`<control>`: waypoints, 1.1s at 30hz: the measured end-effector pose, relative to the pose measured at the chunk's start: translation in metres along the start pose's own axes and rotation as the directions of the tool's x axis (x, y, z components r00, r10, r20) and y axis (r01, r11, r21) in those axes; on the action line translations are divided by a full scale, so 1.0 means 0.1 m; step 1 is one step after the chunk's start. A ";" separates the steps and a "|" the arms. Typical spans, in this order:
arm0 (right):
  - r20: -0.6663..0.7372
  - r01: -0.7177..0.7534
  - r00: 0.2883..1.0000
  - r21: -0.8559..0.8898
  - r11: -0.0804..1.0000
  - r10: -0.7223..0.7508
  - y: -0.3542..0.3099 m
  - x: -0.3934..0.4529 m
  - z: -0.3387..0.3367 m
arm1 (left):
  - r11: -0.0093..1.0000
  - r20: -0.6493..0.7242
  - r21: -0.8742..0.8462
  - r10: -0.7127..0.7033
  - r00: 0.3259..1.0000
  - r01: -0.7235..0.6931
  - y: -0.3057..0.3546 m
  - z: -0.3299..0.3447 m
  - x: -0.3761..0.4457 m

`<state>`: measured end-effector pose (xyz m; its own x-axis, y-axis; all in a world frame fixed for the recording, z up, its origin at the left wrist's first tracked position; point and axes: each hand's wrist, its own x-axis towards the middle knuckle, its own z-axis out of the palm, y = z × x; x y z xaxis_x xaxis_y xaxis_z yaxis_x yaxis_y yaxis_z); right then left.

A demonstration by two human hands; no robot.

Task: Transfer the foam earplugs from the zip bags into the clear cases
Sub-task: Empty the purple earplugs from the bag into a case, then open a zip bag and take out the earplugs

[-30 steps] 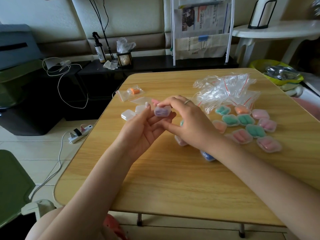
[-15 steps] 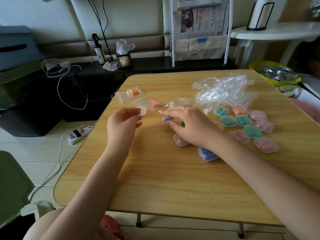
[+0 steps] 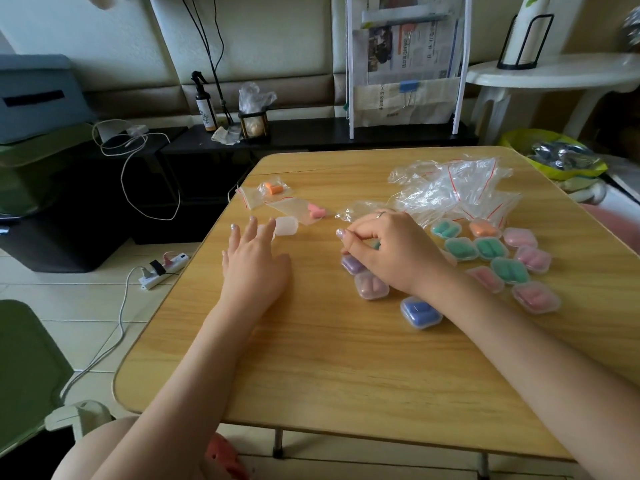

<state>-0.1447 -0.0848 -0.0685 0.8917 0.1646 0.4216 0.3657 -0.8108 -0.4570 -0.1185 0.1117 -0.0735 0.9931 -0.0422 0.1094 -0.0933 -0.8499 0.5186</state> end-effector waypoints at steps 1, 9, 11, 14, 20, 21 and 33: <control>-0.006 -0.007 1.000 0.022 1.000 0.007 -0.02 0.01 0.00 | 1.000 0.006 -0.009 -0.002 1.000 0.002 0.00 -0.01 0.01; 0.107 -0.032 0.994 -0.045 0.998 0.037 -0.25 0.29 -0.05 | 1.000 -0.098 0.008 0.012 0.995 -0.012 -0.03 -0.08 0.07; 0.129 -0.036 0.990 -0.129 0.991 0.052 -0.28 0.48 0.03 | 1.000 -0.095 0.000 0.031 0.995 -0.031 -0.04 -0.08 0.08; 0.229 -0.033 0.968 -0.287 0.957 0.102 -0.27 0.73 0.22 | 0.992 -0.053 -0.076 0.096 0.994 -0.100 -0.03 -0.08 0.05; 0.082 -0.071 0.991 -0.344 0.936 0.105 -0.19 0.85 0.41 | 0.950 0.049 -0.283 0.154 0.987 -0.134 -0.02 -0.15 0.03; 0.036 -0.083 0.994 -0.313 0.946 0.099 -0.18 0.83 0.39 | 0.933 0.071 -0.342 0.147 0.987 -0.114 -0.02 -0.17 0.03; -0.356 0.312 0.905 0.187 0.932 -0.232 -0.22 0.16 0.07 | 0.395 0.218 -0.899 0.028 0.976 0.189 0.09 -0.35 -0.04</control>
<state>-0.1364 -0.0607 -0.0573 0.6278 0.1371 0.7662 0.6685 -0.5992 -0.4405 -0.1261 0.1231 -0.0397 0.9817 -0.1797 -0.0633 0.0872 0.1280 0.9879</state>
